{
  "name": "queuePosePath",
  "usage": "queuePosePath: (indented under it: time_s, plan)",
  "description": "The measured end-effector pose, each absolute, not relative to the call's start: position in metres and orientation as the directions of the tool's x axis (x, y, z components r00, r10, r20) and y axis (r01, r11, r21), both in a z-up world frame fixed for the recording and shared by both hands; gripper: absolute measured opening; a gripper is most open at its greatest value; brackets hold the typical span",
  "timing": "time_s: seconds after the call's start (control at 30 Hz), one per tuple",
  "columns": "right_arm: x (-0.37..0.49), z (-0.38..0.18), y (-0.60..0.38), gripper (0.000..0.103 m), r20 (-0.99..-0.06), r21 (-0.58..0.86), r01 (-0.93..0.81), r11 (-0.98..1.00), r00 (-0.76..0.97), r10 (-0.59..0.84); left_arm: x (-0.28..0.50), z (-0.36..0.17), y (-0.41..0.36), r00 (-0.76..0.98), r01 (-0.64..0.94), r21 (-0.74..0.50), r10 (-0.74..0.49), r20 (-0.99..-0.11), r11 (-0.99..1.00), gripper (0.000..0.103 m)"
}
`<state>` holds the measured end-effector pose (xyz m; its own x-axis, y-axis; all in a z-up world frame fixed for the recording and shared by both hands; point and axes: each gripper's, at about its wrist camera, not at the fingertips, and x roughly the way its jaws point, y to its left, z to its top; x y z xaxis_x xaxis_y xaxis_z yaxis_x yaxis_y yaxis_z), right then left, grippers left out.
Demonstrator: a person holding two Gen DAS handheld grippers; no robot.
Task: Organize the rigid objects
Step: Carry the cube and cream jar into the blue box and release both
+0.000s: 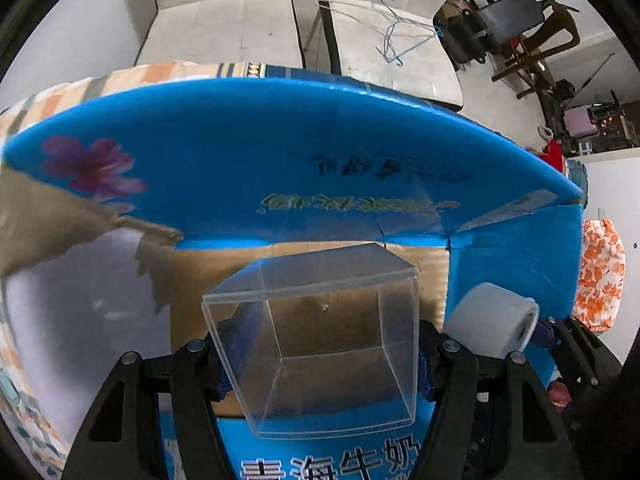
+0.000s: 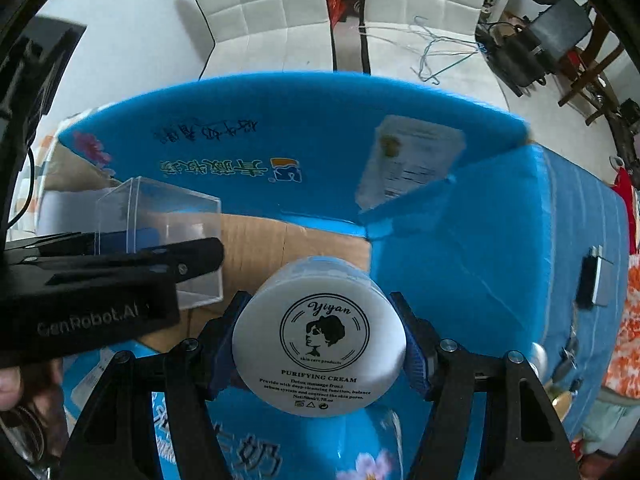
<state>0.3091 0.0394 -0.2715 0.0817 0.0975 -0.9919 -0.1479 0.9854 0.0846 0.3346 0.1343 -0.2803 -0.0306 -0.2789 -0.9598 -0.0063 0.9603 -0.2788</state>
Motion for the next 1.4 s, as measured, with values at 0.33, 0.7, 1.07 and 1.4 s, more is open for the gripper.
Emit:
queuePosePath:
  time_s: [0.33,0.7,1.07,1.4]
  plan:
    - [0.322,-0.298,0.046,0.07,-0.997,0.069,-0.177,0.982,0.033,0.076,0.34,-0.299,0.129,-0.085,0.004,-0.285,-0.284,-0.955,0.958,0.064]
    - [0.329,-0.295,0.049,0.071,-0.998,0.067,-0.168,0.983,-0.002,0.067,0.345,-0.289,0.131,-0.104,-0.017,-0.254,-0.254,-0.962,0.967,0.074]
    - [0.331,-0.281,0.044,0.099,-0.998,0.04,-0.127,0.991,0.047,0.046,0.328,-0.249,0.157,0.053,-0.02,-0.179,-0.178,-0.983,0.984,0.103]
    - [0.284,-0.255,0.027,0.1,-0.994,0.015,-0.06,0.998,0.106,0.021,0.267,-0.2,0.174,0.304,0.059,-0.043,-0.059,-0.951,0.997,0.103]
